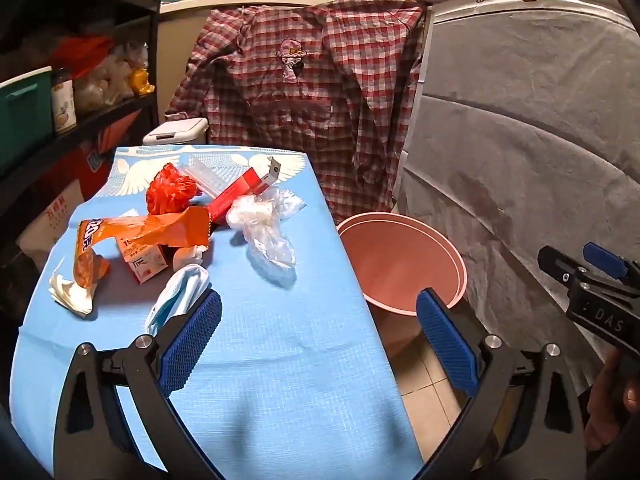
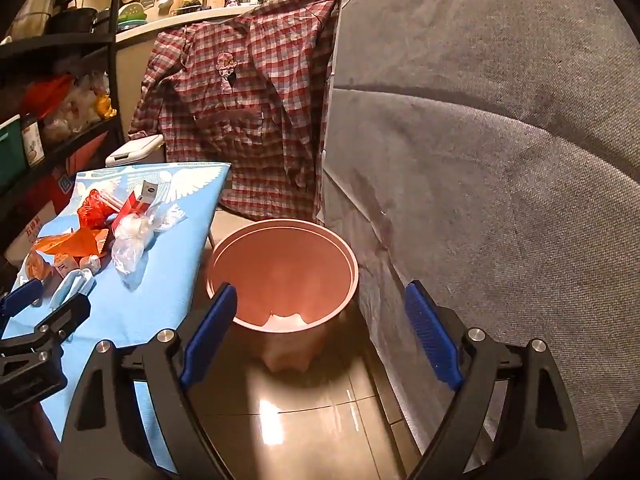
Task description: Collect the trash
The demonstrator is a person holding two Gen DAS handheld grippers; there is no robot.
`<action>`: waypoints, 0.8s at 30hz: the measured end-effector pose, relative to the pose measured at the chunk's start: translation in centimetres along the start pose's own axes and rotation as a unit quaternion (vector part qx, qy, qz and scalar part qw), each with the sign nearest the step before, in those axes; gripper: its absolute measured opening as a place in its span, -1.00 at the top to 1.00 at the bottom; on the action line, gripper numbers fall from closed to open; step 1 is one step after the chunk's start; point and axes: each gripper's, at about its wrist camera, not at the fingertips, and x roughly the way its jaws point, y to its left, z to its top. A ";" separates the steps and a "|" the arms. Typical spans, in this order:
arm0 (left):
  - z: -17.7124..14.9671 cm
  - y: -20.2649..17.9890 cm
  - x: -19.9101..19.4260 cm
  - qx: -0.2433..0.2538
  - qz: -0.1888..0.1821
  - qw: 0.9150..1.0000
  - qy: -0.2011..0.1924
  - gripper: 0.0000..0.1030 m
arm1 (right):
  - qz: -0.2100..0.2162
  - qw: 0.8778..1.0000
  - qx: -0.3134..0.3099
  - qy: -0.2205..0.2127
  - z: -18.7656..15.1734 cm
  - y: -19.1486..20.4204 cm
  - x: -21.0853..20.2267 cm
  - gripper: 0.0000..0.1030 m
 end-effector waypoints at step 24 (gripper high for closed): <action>-0.2 -0.2 0.3 0.002 -0.022 1.000 0.014 -0.83 | -0.015 1.000 -0.008 -0.003 0.2 0.1 -0.2 -0.66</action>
